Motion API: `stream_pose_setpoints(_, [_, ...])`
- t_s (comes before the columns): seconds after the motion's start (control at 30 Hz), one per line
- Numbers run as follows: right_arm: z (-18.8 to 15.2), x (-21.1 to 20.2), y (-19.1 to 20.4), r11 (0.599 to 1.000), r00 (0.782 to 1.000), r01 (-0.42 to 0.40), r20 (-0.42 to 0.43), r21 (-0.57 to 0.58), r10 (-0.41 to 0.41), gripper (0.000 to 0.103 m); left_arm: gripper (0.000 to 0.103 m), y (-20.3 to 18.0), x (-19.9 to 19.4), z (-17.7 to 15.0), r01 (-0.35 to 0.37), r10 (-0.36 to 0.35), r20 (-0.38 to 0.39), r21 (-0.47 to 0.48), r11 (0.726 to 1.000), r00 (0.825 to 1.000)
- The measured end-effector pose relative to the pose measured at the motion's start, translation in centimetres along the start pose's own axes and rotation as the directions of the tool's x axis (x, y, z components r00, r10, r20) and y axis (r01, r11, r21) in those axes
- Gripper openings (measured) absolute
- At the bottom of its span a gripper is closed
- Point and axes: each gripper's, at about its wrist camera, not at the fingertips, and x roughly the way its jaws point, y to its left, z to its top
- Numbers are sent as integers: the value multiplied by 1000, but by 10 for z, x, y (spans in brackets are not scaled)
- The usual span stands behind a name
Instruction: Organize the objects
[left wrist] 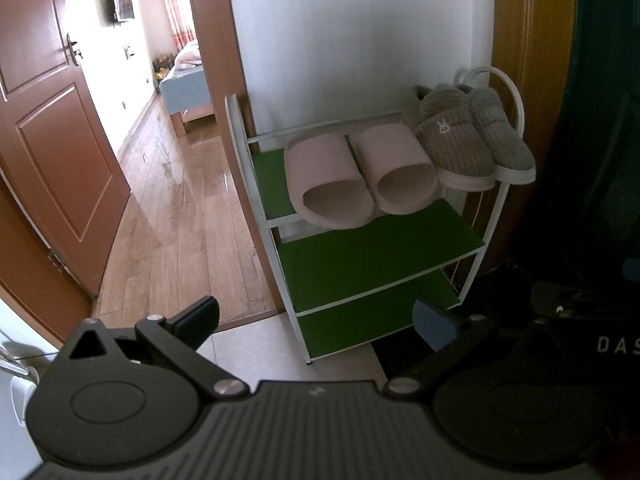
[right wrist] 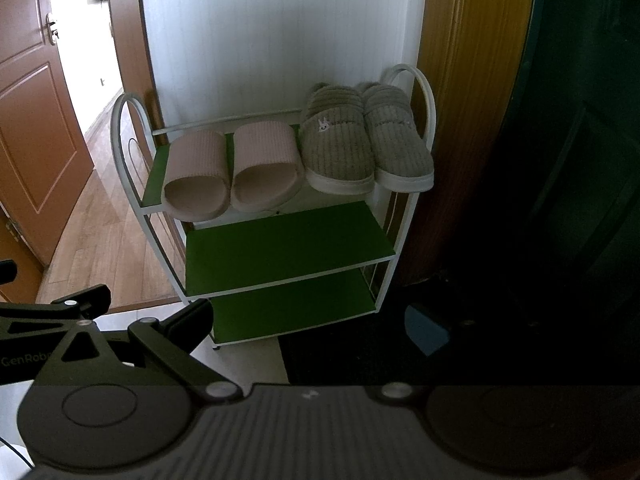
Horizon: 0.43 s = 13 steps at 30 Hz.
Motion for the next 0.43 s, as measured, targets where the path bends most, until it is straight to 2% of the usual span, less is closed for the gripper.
stream_pose_setpoints(0.43, [1, 1, -4, 1000, 1000, -2, 0, -5, 2, 103, 102, -1, -1, 0, -2, 2, -4, 7, 1000, 1000])
